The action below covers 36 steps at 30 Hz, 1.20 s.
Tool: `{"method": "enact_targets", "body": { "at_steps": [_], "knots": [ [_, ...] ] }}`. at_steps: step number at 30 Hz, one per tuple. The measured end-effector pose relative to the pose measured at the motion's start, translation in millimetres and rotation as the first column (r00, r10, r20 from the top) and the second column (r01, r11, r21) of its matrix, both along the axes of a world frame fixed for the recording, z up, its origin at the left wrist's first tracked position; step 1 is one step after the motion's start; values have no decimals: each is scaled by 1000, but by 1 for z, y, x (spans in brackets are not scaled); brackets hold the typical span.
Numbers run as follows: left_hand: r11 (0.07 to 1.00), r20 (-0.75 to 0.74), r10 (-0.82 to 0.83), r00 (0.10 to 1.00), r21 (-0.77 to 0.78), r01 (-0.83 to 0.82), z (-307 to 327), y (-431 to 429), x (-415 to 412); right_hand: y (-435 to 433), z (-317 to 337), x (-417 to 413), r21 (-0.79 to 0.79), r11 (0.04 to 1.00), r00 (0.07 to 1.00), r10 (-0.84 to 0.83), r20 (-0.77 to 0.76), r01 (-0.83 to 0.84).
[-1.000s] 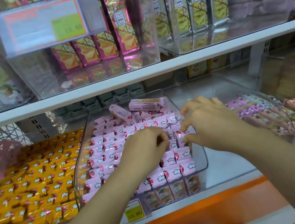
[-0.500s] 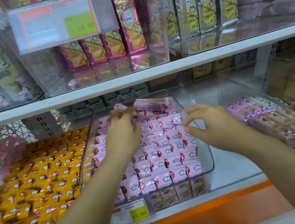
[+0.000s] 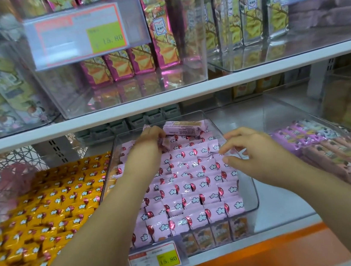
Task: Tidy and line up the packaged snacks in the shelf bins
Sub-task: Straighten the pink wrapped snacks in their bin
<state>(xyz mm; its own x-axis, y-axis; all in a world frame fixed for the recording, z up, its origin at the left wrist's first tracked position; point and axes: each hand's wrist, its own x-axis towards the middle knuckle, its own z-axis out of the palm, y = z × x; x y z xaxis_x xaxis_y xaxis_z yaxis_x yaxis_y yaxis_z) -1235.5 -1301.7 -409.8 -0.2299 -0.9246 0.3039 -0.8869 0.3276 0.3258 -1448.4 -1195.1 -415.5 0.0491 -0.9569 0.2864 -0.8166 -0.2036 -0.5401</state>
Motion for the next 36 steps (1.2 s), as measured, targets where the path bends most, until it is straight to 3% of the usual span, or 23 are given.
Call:
{"method": "enact_targets", "body": {
  "at_steps": [7, 13, 16, 18, 21, 24, 28, 32, 36],
  "knots": [
    [977, -323, -211, 923, -108, 186, 15, 58, -10, 4, 6, 7, -229, 972, 996, 76, 53, -62],
    [898, -583, -377, 720, -42, 437, 41, 107, -37, 16, 20, 12, -428, 900, 982, 148, 119, -83],
    [882, -612, -400, 682, -56, 468, 44, 111, -42, 25, 28, 3, -463, 883, 960, 192, 203, -78],
    [899, -582, -371, 723, -32, 437, 41, 108, -40, 28, 31, -3, -412, 905, 912, 254, 322, -106],
    [907, -420, -306, 854, 143, 395, 28, 99, -38, 30, 30, -10, -345, 925, 873, 296, 387, -160],
    [866, -210, -365, 907, 282, 414, 15, 97, -40, 31, 27, -15, -308, 933, 879, 297, 373, -185],
    [898, 129, -415, 901, 218, 382, 9, 100, -43, 33, 24, -14, -202, 959, 943, 243, 230, -198],
    [914, 204, -402, 892, 152, 377, 7, 99, -39, 35, 28, -12, -170, 974, 977, 171, 124, -149],
    [909, 151, -413, 898, 131, 396, 2, 101, -33, 36, 29, -8, -121, 973, 981, 196, -4, -195]
  ]
}}
